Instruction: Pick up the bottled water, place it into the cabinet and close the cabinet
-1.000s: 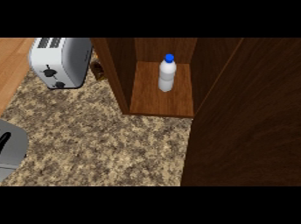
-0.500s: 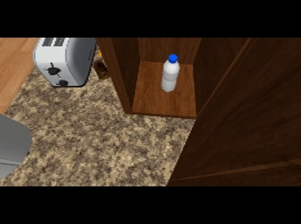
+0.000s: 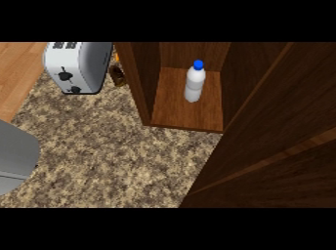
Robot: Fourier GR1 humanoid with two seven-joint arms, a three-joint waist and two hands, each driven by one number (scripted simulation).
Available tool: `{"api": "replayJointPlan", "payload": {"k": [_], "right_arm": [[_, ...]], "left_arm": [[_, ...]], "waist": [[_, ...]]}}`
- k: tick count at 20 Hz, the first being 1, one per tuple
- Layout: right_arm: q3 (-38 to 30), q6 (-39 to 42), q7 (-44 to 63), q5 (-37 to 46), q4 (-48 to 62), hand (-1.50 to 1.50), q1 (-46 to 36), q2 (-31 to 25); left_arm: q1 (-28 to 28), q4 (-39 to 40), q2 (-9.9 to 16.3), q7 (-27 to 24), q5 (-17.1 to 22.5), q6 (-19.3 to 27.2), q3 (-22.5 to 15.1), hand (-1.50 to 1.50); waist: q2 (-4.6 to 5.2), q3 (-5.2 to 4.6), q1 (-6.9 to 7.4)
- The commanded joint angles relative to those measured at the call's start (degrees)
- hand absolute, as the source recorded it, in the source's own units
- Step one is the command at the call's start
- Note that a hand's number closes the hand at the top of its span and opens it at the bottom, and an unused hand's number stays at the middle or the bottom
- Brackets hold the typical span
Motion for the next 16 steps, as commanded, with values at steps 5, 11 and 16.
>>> {"api": "replayJointPlan", "payload": {"k": [5, 11, 16], "right_arm": [[5.2, -9.3, 8.1, 3.8, 4.9, 1.5, -11.7, 14.1], [5.8, -5.1, 15.2, -4.9, 10.7, 1.5, -17.8, 16.0], [1.1, -2.7, 17.4, -14.2, 16.6, 1.5, -28.7, 16.6]], "left_arm": [[1.5, 1.6, 0.8, -1.2, 1.7, -4.4, 2.9, -1.5], [3.2, 3.6, 2.4, -2.3, 2.7, -9.7, 6.1, -1.5], [4.8, 4.4, 2.1, -3.2, 2.5, -11.5, 7.7, -1.5]], "waist": [[1.18, 0.18, 1.28], [1.71, 0.36, 3.09], [1.66, 0.65, 2.07]]}}
